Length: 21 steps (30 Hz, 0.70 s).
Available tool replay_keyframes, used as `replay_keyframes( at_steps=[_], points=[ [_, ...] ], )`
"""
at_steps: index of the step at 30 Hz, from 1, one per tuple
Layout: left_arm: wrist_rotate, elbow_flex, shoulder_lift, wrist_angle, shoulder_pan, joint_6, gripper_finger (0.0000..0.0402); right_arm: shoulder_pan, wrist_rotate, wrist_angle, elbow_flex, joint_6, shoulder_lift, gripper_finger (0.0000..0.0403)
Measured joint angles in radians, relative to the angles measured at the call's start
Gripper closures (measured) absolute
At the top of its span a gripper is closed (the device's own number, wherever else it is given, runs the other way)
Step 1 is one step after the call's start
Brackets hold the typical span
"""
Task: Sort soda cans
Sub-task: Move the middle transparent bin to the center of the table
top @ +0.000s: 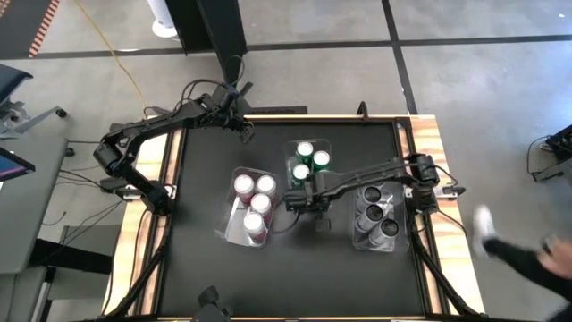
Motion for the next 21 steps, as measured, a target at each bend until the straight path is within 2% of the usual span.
replay_keyframes(
  at_steps=[21],
  points=[
    [0.0, 0.0, 0.0, -0.009, 0.0, -0.03, 0.0401, 0.187, 0.008, 0.051, 0.002, 0.171, -0.002, 0.0403]
  ],
)
